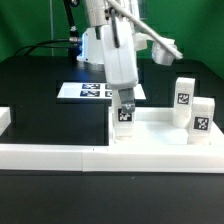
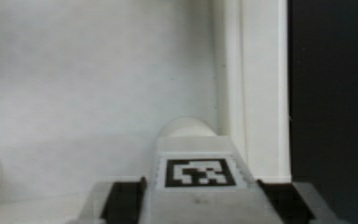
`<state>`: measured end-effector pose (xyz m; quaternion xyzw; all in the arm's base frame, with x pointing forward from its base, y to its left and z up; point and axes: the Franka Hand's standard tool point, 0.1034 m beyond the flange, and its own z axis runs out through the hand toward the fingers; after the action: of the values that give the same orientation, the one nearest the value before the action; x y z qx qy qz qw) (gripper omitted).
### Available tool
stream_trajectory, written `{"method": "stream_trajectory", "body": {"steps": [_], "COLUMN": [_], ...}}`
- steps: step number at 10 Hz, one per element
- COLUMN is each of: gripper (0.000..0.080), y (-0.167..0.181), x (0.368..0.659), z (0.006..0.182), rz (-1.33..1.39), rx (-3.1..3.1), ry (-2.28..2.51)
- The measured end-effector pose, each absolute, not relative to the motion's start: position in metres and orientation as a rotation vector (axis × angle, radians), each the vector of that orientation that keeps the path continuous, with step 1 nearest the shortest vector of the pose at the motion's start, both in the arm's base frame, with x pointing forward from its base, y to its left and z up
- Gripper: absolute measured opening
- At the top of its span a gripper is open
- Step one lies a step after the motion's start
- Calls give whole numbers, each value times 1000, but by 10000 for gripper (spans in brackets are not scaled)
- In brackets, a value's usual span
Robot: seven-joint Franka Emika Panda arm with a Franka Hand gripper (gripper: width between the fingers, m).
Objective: Assemble square table
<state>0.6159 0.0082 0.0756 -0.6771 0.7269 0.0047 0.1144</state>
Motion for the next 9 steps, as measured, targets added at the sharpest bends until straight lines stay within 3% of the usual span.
{"method": "stream_trajectory", "body": {"steps": [1, 2, 3, 9], "gripper": [392, 530, 614, 649], "y": [8, 9, 11, 15], "x": [616, 616, 615, 614], "z": [75, 75, 75, 74], "rz": [11, 1, -19, -83], "rx": [-2009, -2073, -2228, -2724], "ry": [2109, 2048, 1879, 1103]}}
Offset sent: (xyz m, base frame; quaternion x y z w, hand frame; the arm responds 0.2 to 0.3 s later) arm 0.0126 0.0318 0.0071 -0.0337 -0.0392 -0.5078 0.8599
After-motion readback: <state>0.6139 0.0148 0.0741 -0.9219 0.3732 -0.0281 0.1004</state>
